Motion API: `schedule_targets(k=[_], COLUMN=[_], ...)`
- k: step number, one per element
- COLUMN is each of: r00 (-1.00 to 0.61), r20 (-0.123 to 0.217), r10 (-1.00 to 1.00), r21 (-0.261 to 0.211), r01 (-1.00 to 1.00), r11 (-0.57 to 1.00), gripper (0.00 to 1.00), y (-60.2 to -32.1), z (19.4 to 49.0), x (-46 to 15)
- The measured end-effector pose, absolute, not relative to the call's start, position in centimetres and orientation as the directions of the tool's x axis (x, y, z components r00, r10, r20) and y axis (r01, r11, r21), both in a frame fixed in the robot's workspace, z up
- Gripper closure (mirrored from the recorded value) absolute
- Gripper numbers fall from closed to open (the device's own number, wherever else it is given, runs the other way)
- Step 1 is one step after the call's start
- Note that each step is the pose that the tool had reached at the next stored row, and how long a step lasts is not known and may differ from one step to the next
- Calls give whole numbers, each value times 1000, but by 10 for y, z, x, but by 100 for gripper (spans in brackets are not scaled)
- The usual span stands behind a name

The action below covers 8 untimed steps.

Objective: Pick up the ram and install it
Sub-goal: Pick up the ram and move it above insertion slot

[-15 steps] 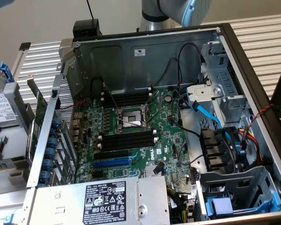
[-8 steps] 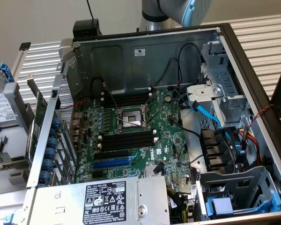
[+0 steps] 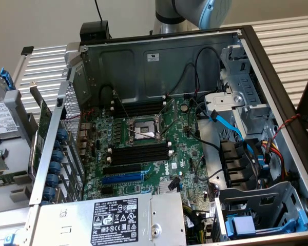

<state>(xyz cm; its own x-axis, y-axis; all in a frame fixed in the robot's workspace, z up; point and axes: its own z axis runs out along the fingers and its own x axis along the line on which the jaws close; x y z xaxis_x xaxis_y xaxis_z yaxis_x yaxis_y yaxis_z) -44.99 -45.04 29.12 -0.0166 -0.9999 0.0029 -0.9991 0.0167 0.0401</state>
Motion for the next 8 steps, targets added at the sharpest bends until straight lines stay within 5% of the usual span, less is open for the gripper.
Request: schedule_targets(k=[8], r00=[-48], r20=[4], r10=[-999], r21=[40], r01=[-998], r11=[48], gripper=[88], y=[-450], z=[308], x=[-450])
